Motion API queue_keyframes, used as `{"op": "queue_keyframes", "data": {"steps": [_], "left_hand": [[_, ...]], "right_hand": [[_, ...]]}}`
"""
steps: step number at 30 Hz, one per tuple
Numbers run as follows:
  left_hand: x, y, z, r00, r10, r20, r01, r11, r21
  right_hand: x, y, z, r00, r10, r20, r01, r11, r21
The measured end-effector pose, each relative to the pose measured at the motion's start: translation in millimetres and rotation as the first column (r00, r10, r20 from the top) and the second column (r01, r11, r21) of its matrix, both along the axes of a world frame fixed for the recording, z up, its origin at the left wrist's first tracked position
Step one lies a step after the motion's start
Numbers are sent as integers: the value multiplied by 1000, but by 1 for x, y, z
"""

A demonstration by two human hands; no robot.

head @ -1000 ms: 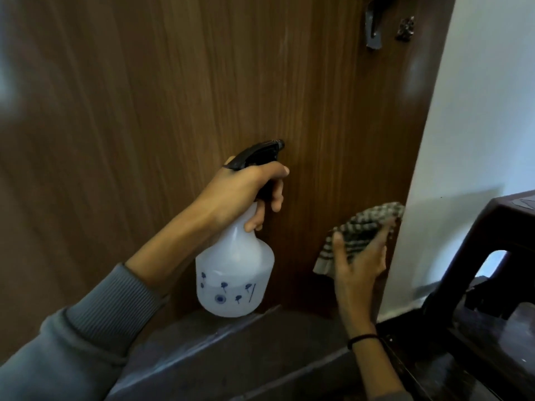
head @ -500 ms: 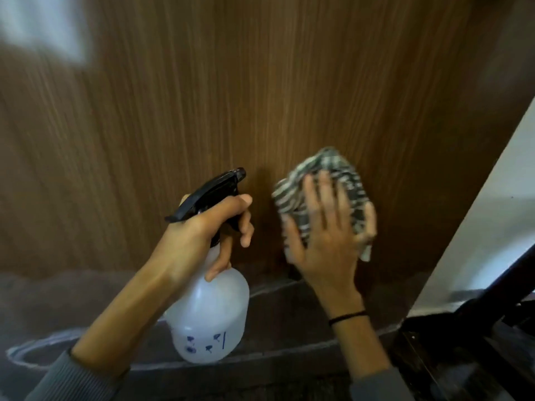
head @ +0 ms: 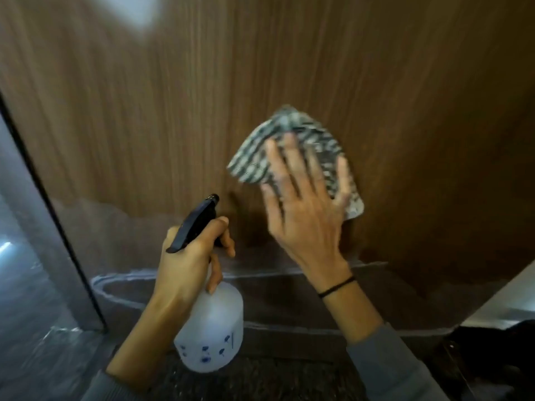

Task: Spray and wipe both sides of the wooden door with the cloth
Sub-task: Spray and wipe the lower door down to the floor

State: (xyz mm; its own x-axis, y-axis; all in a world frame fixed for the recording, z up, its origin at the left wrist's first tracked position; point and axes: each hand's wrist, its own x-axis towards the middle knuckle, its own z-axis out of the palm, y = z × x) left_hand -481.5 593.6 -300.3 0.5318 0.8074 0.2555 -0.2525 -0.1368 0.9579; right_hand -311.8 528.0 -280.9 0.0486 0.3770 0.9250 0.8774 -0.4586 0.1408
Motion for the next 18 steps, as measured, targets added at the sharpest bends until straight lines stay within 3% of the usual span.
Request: {"op": "queue_keyframes", "data": {"steps": [4,7,11,18], "left_hand": [[-23,20,-17,995,101,-9,-101,995,22],[-32,31,-28,986,164,-37,-164,986,9],[-41,40,-35,970,244,-16,-245,968,-49],[-62,48,-43,954,295,-48,-298,951,-86]], "right_hand": [[-15,25,-4,989,-113,-96,126,981,145],[-43,59,-16,1000,8,29,-9,1000,27],[-81,97,-30,943,187,275,-140,973,-182],[-75,94,-22,929,272,251,-210,945,-250]]}}
